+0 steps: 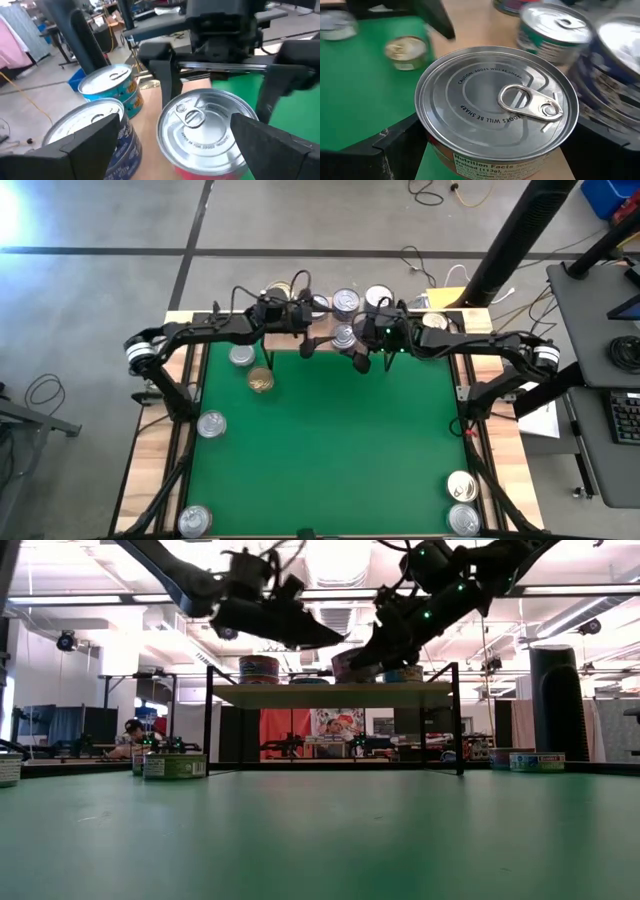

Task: Stack canned seafood by type on shelf
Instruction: Put the top red tuna can on the shelf

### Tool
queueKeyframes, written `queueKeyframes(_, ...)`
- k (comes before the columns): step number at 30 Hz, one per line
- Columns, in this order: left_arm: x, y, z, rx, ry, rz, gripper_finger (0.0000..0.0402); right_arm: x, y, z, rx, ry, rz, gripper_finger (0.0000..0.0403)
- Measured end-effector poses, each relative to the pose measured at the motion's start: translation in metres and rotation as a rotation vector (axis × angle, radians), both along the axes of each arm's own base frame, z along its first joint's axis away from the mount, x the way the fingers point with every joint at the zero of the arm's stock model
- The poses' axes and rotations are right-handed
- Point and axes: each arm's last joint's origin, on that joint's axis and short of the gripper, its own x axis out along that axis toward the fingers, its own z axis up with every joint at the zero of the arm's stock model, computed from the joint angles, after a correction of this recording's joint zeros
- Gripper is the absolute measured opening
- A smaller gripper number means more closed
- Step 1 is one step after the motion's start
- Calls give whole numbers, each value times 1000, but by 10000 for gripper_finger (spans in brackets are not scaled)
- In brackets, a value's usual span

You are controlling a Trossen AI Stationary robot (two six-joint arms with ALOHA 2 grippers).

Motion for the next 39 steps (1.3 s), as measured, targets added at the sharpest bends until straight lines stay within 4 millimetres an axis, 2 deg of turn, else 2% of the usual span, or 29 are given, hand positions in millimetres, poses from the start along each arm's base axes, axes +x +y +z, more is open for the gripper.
queueKeyframes(7, 29, 10, -12, -33, 81, -51, 365, -1, 2, -4, 68, 9, -43, 389)
queueKeyframes(14, 33, 9, -13, -43, 121, -50, 365, -1, 3, -6, 61, 16, -34, 395)
queueKeyframes(20, 34, -1, -7, 18, 125, -90, 354, 0, 4, -6, 58, 12, -31, 398)
queueKeyframes(22, 35, -8, -5, 25, 123, -105, 330, 0, 4, -6, 58, 10, -33, 398)
queueKeyframes(25, 38, -13, -2, 17, 119, -91, 271, 0, 3, -6, 52, 11, -38, 399)
queueKeyframes(34, 42, -10, 0, -64, 106, -34, 24, 0, 3, -6, 22, 21, -20, 400)
queueKeyframes(36, 42, -9, 3, -83, 97, -30, 11, 0, 3, -6, 20, 16, -19, 400)
queueKeyframes(39, 43, -9, 3, -87, 98, -30, 20, 4, 1, -9, 7, -3, -17, 400)
